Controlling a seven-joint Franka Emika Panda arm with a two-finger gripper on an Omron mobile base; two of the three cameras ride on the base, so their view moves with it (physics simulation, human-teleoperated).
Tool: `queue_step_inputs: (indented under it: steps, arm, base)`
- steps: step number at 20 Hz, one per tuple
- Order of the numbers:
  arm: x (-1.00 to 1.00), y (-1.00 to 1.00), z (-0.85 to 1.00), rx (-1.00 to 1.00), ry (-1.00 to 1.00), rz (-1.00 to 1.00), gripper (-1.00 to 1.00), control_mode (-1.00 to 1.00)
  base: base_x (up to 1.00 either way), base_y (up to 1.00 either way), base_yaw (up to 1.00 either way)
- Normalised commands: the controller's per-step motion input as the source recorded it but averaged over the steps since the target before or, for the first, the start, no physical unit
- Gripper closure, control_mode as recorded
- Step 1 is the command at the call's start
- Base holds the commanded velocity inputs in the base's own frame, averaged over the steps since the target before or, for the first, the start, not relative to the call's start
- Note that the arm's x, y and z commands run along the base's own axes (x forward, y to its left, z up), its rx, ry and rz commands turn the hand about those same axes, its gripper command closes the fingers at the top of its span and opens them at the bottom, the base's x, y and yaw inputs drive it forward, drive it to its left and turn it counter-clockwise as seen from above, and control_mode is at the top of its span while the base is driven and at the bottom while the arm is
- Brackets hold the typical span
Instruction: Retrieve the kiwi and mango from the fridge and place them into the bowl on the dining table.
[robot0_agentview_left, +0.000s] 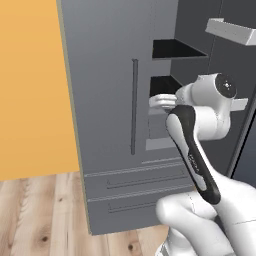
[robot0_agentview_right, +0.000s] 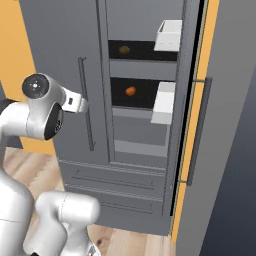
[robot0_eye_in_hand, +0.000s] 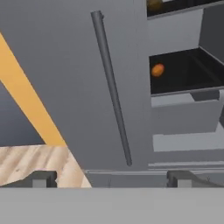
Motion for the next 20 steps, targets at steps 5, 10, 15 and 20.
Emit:
queue_step_inputs:
  steps: [5, 10, 15, 20]
  arm:
    - [0.42, 0.0, 0.0, -0.01, 0.19, -0.07, -1.0, -1.0]
    - [0.66, 0.08, -0.12, -0.01, 0.02, -0.03, -1.0, -1.0]
    - [0.63, 0.25, -0.33, 0.0, -0.11, 0.0, -1.0, -1.0]
    - [0.65, 0.13, -0.29, 0.0, -0.11, 0.0, -1.0, -1.0]
  base:
    - [0.0, 0.0, 0.0]
    - [0.0, 0.0, 0.0]
    - [0.0, 0.0, 0.0]
    - [0.0, 0.0, 0.0]
